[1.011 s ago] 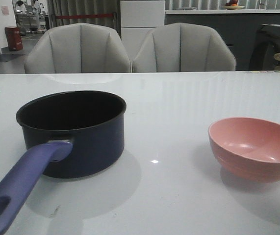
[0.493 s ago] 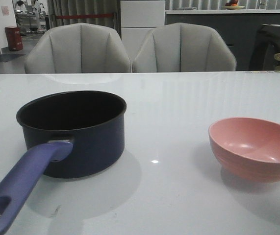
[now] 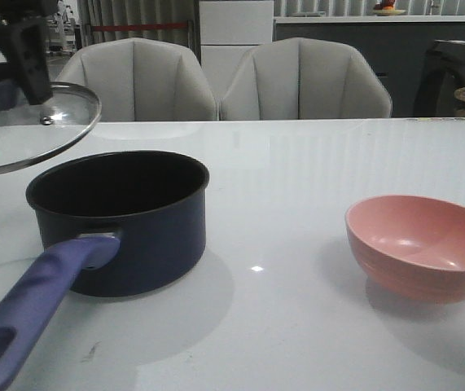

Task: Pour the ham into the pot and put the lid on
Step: 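Lift the glass lid and carry it above the saucepan, left gripper, then lower the glass lid onto the saucepan rim with the left gripper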

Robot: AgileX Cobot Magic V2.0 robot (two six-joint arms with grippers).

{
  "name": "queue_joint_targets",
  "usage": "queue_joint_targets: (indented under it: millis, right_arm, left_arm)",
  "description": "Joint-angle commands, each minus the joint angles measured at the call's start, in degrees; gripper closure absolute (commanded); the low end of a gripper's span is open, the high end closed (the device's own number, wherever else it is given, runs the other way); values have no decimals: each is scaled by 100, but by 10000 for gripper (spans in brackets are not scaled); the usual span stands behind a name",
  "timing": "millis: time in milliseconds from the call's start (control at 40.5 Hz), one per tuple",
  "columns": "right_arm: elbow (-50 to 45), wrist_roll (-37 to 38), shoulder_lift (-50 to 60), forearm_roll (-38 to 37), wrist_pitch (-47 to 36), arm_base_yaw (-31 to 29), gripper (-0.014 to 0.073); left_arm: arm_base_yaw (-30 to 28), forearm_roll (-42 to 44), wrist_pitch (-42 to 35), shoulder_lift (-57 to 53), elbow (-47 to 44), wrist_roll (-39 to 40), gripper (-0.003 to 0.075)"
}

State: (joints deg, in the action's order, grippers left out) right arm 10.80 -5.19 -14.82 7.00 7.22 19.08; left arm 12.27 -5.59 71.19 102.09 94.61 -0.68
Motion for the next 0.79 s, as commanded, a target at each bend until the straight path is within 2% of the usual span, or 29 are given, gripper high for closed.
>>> queue_joint_targets:
  millis: [0, 271, 765]
  right_arm:
    - [176, -31, -34, -1, -517, 9, 433]
    - [176, -31, -34, -1, -517, 9, 433]
    - [176, -31, -34, -1, -517, 9, 433]
  left_arm:
    - [268, -59, 189, -135, 330, -4, 523]
    - [877, -45, 260, 294, 699, -4, 523]
    - [1170, -178, 260, 527, 749, -18, 523]
